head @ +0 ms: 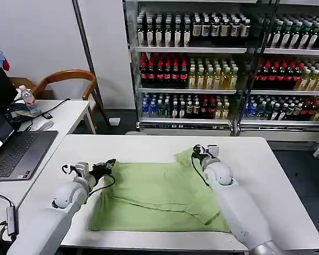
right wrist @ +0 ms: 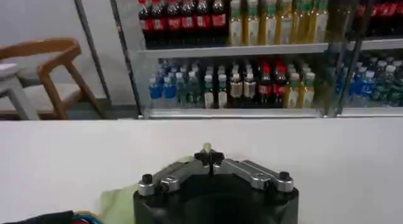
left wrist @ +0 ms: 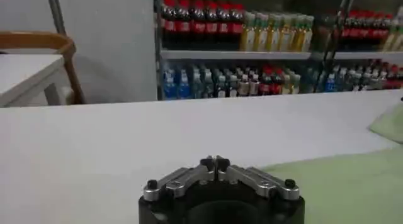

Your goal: Fold and organize the clothes.

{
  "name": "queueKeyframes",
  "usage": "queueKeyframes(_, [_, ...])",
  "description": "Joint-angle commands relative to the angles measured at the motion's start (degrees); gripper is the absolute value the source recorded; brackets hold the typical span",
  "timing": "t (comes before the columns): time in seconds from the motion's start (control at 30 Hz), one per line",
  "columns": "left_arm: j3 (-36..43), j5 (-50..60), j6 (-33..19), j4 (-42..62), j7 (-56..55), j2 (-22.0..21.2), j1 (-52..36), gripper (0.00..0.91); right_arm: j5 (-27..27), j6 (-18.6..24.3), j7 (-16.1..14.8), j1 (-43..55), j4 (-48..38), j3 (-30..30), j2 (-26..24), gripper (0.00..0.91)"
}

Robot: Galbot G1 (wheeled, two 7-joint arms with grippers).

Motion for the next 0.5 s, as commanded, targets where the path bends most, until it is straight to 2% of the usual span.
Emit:
queueKeyframes(0.03, [-4.73, -0.51, -1.01, -10.34, -0.08, 2.03, 10.44, 0.04, 3.31, -1.9, 0.94, -11.37, 19.29, 2.53, -6.92, 0.0])
queueKeyframes(0.23, [-7.65, -0.49, -1.29, -13.24, -0.35, 2.91, 14.32, 0.04, 4.07, -2.58, 1.42, -19.51, 26.35, 6.11, -10.42, 0.0])
queueKeyframes(0.5, [-10.45, -0.43, -0.83, -19.42, -1.16, 3.81, 20.45, 0.04, 3.99, -3.28, 1.78, -28.43, 33.37, 10.07, -10.93, 0.0])
